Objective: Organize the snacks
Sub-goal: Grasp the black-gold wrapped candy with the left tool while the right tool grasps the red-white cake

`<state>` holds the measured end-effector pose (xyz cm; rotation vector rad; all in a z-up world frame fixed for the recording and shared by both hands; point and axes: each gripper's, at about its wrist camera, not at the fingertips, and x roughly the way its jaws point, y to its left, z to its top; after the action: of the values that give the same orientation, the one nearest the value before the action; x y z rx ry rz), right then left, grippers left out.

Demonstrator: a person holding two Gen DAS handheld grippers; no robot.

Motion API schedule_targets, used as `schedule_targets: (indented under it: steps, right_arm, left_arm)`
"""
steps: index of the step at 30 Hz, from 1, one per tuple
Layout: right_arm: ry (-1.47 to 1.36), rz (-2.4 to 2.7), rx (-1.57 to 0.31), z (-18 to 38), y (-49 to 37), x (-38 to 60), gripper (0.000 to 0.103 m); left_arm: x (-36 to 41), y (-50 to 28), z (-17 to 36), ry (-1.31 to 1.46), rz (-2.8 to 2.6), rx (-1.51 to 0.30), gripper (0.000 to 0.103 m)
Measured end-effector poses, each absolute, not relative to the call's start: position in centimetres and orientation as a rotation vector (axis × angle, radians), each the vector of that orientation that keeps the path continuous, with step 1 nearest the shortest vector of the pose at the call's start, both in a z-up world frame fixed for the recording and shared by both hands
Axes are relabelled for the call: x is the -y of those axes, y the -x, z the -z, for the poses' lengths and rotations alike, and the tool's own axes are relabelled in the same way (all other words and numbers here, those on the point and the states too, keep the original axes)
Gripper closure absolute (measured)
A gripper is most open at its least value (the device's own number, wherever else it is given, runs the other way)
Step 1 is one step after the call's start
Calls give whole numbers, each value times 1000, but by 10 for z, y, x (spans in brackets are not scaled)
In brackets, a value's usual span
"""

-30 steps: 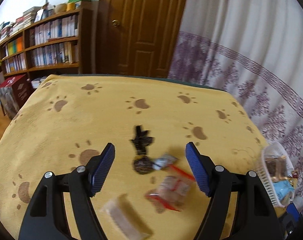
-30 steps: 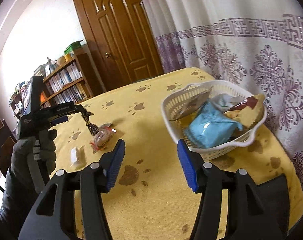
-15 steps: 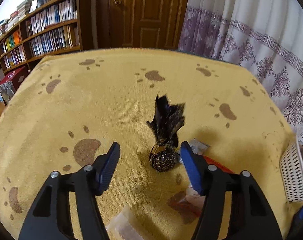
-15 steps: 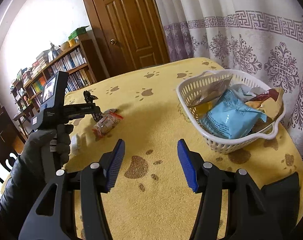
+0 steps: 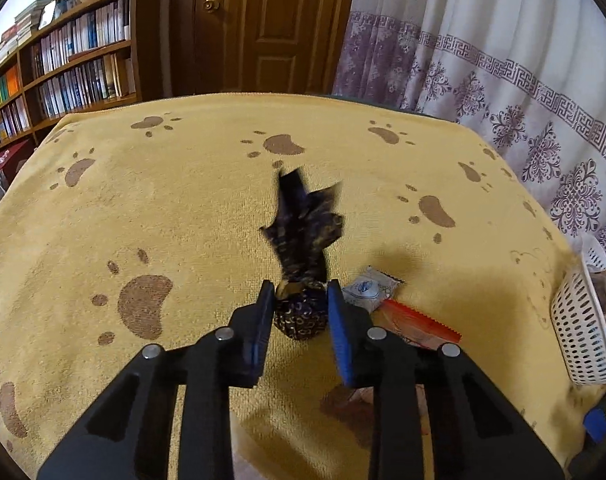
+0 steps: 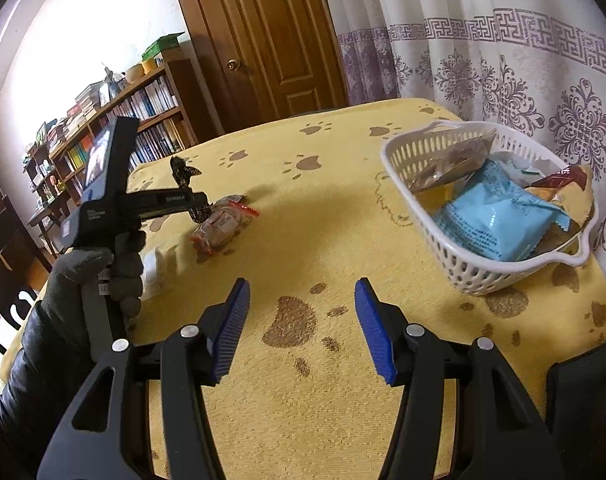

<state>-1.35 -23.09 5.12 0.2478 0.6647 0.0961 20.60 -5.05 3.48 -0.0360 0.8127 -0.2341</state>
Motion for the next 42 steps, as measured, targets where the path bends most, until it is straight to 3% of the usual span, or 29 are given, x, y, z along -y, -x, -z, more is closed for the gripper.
schedule_targets:
  steps: [23,42]
  right_arm:
    - [-270,-257,-818,-40,-63,170,47]
    - [-126,-161,-857,-19,-161,106,42]
  left_arm:
    - [-21,-177,-112,242,195,-632,77]
    - [-55,-174,-120,328,160,-609,77]
